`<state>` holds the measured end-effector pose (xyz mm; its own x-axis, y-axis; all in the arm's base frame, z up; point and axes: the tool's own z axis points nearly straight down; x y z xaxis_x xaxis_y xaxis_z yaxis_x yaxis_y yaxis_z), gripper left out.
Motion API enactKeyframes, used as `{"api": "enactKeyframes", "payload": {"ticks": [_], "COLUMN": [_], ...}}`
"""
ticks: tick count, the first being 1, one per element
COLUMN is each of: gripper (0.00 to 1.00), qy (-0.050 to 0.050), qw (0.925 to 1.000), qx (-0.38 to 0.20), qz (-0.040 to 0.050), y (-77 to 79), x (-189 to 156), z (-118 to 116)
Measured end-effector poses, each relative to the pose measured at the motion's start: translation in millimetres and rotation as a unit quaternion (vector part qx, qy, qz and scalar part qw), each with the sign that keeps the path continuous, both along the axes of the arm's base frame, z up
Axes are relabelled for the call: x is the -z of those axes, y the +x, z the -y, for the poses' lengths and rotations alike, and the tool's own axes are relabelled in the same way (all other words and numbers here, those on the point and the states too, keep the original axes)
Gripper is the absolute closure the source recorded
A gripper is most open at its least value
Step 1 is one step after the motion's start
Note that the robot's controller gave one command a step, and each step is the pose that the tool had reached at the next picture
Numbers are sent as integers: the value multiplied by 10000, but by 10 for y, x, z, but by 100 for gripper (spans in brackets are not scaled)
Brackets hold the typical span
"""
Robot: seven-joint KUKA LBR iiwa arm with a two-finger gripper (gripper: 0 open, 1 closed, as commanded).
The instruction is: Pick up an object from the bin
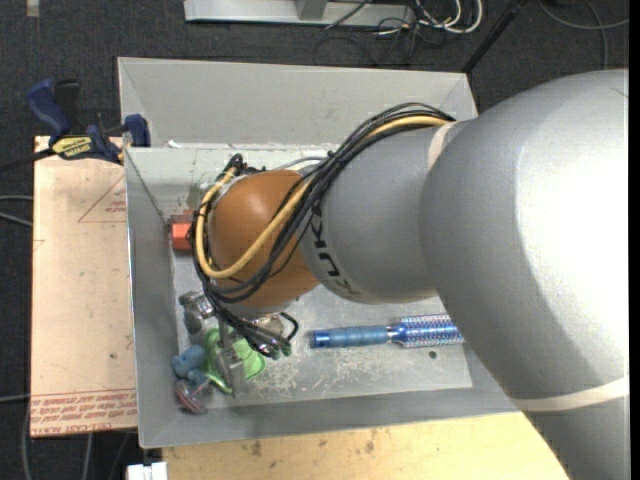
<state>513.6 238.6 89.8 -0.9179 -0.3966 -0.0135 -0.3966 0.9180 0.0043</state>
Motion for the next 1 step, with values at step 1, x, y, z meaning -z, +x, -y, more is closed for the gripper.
{"api": "enactKeyframes", "payload": {"ticks": [1], "gripper": [0], "qy": [16], "qw": [10000], "qx": [35], "qz": [30], "y": [58], "x": [25], "z": [88]}}
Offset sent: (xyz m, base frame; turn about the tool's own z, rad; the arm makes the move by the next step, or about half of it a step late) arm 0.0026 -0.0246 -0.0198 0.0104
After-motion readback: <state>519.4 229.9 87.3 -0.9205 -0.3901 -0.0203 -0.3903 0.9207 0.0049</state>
